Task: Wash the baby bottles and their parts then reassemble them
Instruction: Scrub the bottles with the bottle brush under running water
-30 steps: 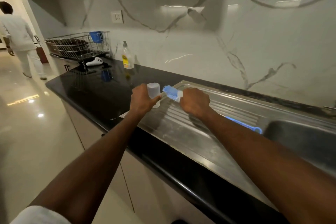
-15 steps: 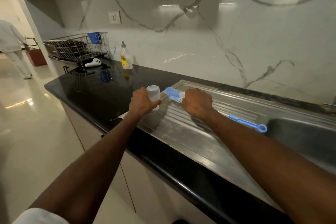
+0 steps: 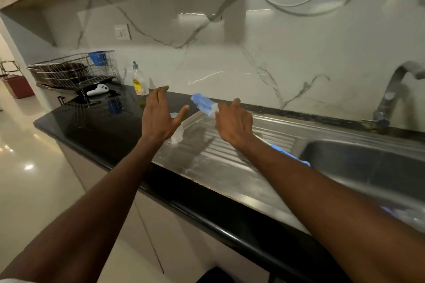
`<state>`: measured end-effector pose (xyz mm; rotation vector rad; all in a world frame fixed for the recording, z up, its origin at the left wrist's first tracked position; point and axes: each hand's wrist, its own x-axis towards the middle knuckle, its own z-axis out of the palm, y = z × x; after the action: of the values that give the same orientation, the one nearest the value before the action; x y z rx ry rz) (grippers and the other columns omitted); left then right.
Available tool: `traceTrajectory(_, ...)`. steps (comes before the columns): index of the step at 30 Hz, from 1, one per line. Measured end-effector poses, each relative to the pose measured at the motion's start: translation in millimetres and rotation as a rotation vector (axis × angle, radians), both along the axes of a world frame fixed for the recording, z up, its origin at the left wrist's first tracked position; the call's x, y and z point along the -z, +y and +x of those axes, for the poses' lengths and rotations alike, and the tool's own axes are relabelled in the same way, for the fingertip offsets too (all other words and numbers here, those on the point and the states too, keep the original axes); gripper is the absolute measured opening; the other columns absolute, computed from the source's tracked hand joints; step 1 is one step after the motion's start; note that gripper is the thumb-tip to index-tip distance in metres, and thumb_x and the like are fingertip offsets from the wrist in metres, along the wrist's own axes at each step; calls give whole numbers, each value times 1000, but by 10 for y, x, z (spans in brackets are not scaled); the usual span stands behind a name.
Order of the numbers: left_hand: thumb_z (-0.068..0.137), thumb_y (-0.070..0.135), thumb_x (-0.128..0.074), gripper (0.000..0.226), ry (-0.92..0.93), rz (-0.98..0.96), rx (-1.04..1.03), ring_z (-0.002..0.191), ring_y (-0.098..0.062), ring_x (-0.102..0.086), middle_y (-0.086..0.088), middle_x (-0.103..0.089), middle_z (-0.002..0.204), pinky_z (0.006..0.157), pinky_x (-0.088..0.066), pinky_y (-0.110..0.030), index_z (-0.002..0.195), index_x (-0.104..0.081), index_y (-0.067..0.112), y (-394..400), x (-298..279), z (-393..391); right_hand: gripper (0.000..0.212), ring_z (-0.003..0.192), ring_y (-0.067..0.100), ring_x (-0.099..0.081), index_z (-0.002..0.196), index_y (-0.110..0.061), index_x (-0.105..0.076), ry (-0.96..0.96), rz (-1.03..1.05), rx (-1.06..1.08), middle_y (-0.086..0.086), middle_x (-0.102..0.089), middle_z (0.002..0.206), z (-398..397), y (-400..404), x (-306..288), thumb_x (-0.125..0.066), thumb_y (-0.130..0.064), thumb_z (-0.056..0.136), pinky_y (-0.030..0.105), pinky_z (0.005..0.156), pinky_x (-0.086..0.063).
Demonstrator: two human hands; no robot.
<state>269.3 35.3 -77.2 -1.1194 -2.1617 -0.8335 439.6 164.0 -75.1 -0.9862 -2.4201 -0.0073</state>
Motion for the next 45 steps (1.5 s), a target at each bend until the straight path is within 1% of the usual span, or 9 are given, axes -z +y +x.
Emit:
traceTrajectory(7, 90, 38, -69, 46, 111, -187, 227, 117, -34, -55, -13, -56, 132, 95, -49, -47, 127, -60, 12, 645, -45, 932, 25, 106, 26, -65, 117, -18, -63, -74, -36, 92, 5, -64, 119, 1034, 217, -125, -56, -21, 94, 30, 71, -39)
traceTrajectory(13, 90, 34, -70, 32, 49, -237, 551, 107, -28, -59, -8, -64, 115, 91, -49, -43, 115, -65, 15, 1468, 146, 2046, 32, 113, 26, -65, 121, -21, -65, -217, -20, 299, 4, -67, 123, 2392, 691, -153, -58, -39, 96, 34, 88, -48)
traceTrajectory(16, 90, 35, -70, 24, -22, -378, 686, 107, -23, -60, -2, -67, 111, 92, -49, -41, 110, -68, 22, 1843, 341, 2593, 30, 112, 26, -65, 118, -22, -68, -275, -87, 419, 4, -69, 122, 2978, 953, 1, -60, -38, 93, 36, 85, -49)
traceTrajectory(25, 88, 33, -75, 34, -7, -969, 904, 106, -16, -64, 1, -69, 120, 98, -50, -34, 121, -69, 25, 2623, 1111, 3688, 29, 120, 26, -61, 123, -14, -66, -449, -331, 566, 7, -64, 131, 3853, 1428, 806, -51, -24, 100, 37, 99, -48)
traceTrajectory(29, 77, 57, -80, 72, 46, -1137, 1073, 114, -15, -57, 4, -59, 133, 98, -44, -30, 138, -56, 29, 2759, 1298, 3991, 33, 120, 28, -60, 127, -15, -64, -425, -397, 594, 8, -62, 133, 3970, 1607, 836, -50, -31, 101, 40, 102, -48)
traceTrajectory(34, 63, 94, -56, 116, 284, -1131, 948, 136, -32, -44, -8, -42, 152, 111, -40, -48, 155, -30, 27, 2833, 1430, 4375, 27, 117, 25, -63, 122, -17, -67, -401, -308, 678, 5, -65, 129, 4013, 1738, 773, -52, -25, 100, 35, 89, -48)
traceTrajectory(38, 90, 68, -57, 75, 106, -969, 990, 126, -30, -55, -12, -58, 140, 102, -41, -35, 139, -54, 11, 3034, 1485, 4670, 29, 120, 24, -61, 126, -19, -65, -385, -273, 727, 5, -63, 132, 4086, 1776, 764, -48, -27, 103, 34, 92, -47)
traceTrajectory(42, 81, 60, -69, 74, 158, -1071, 898, 128, -31, -54, -9, -55, 142, 106, -44, -46, 141, -51, 19, 3217, 1770, 4786, 28, 119, 25, -62, 126, -21, -65, -385, -258, 742, 4, -64, 131, 4104, 1764, 770, -53, -27, 101, 34, 90, -48)
traceTrajectory(45, 83, 40, -78, 66, -91, -963, 973, 119, -29, -59, -10, -59, 133, 100, -49, -41, 138, -54, 14, 3240, 1717, 4669, 29, 120, 25, -61, 126, -20, -64, -382, -244, 739, 6, -62, 131, 4117, 1748, 739, -53, -26, 101, 35, 91, -47)
